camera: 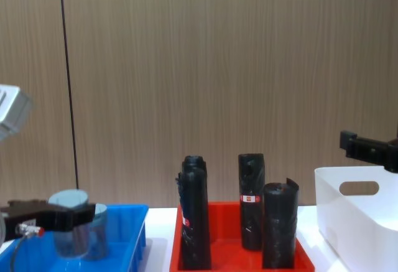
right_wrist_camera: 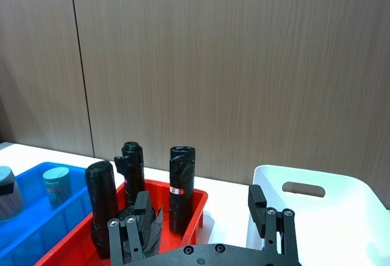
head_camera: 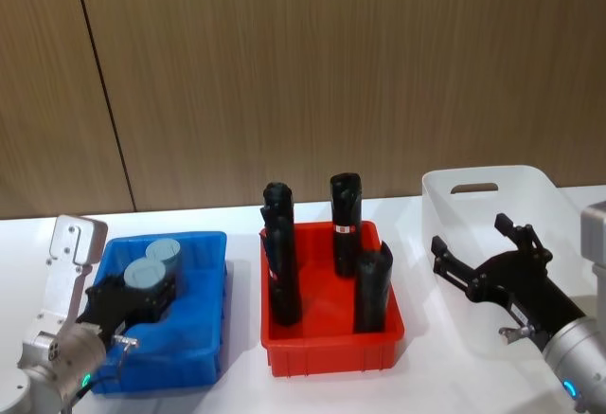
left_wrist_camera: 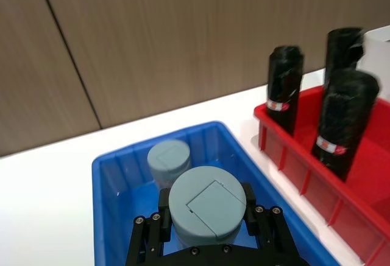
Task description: Pick the cotton swabs from the blue box and place them into the white box.
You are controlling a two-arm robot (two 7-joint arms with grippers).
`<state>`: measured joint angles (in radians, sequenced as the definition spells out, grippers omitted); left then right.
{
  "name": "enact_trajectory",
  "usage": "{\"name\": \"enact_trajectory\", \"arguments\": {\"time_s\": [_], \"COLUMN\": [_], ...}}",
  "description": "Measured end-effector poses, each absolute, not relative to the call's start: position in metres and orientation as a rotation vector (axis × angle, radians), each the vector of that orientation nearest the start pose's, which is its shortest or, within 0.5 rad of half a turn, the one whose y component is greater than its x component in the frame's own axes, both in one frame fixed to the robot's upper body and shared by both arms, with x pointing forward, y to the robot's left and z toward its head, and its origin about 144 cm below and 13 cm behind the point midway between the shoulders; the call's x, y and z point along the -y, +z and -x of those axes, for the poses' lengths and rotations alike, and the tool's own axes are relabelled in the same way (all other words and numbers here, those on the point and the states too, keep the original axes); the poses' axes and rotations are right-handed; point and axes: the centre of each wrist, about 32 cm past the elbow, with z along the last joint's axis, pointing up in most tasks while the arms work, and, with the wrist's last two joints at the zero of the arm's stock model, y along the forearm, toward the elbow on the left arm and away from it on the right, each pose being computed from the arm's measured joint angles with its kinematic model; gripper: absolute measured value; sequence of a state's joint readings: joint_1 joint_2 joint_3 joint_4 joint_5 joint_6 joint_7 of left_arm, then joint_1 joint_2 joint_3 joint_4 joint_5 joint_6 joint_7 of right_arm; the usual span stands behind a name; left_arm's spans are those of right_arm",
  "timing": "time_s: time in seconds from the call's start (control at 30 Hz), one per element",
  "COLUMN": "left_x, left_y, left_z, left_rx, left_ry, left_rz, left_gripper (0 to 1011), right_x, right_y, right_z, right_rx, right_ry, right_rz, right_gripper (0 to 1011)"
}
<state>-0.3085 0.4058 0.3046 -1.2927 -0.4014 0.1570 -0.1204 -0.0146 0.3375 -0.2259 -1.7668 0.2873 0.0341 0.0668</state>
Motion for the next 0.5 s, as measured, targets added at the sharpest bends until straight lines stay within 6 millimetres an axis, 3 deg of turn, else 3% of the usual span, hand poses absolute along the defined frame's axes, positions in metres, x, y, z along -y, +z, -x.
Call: {"name": "enact_trajectory", "arguments": {"time_s": [0.5], "left_x": [-0.296], "left_y": [1.183], "left_z": [-0.532], "left_rx": [0.058], "left_ry": [1.12], "left_rz": [-0.172], "left_gripper": [669], "right_x": [0.237], "right_y": [1.189], "right_z": [-0.443], "right_rx": [0.075], "right_ry": [-1.229], "right_rz": [-0.026], "right_gripper": [1002]}}
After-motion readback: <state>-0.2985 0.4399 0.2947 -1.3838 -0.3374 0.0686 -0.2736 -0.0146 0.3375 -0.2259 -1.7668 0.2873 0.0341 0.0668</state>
